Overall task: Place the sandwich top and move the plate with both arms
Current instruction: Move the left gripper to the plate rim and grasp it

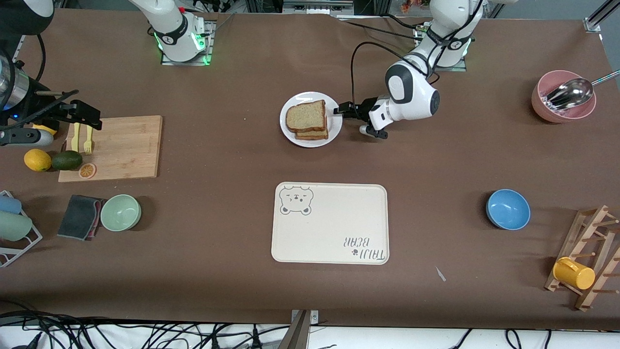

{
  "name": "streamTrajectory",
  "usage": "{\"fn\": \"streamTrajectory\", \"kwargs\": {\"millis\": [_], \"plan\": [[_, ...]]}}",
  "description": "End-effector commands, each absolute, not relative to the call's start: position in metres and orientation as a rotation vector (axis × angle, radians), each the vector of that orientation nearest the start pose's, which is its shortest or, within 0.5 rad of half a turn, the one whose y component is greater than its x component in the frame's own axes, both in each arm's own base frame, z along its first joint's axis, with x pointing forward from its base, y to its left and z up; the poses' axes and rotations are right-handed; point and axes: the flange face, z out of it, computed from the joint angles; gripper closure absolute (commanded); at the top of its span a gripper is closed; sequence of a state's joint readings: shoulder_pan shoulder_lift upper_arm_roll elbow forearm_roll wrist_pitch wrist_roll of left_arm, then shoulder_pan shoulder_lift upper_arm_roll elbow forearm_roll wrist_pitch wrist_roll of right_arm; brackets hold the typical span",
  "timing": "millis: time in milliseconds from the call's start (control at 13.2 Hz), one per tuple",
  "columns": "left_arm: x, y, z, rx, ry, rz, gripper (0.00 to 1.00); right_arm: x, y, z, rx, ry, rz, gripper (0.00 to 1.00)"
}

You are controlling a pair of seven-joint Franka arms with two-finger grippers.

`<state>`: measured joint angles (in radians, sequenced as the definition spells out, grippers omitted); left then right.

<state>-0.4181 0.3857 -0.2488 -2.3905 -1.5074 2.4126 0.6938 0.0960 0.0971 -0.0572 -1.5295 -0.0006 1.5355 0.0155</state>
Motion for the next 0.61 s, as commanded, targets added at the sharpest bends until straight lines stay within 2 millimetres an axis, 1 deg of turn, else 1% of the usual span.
{"fn": "streamTrajectory", "kwargs": {"millis": [0, 152, 304, 380, 456, 532], "plan": [[0.351, -0.310, 0.138, 2.276, 0.071, -0.352, 0.41, 0.580, 0.017, 0.591, -3.115, -0.019, 0.127, 0.00], [0.346, -0.315, 0.135, 2.270, 0.088, -0.359, 0.41, 0.580, 0.018, 0.592, -3.115, -0.019, 0.122, 0.00], [0.346, -0.314, 0.132, 2.278, 0.085, -0.355, 0.41, 0.580, 0.021, 0.592, -3.115, -0.026, 0.120, 0.00], [0.348, -0.315, 0.131, 2.278, 0.085, -0.353, 0.43, 0.580, 0.021, 0.593, -3.114, -0.026, 0.117, 0.00], [0.346, -0.315, 0.126, 2.282, 0.085, -0.366, 0.52, 0.580, 0.021, 0.593, -3.114, -0.026, 0.117, 0.00], [0.344, -0.314, 0.121, 2.288, 0.092, -0.374, 0.53, 0.580, 0.022, 0.593, -3.115, -0.029, 0.120, 0.00]]}}
